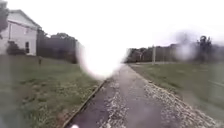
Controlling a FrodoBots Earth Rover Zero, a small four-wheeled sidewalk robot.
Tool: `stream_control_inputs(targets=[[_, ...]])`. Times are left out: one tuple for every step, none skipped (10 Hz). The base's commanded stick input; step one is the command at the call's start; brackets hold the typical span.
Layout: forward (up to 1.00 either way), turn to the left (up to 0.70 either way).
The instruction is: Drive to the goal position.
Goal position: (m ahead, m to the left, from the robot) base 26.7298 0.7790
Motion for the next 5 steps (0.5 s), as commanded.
stream_control_inputs(targets=[[0.7, -0.35], [0.7, -0.35], [0.7, -0.35], [0.7, -0.35], [0.7, -0.35]])
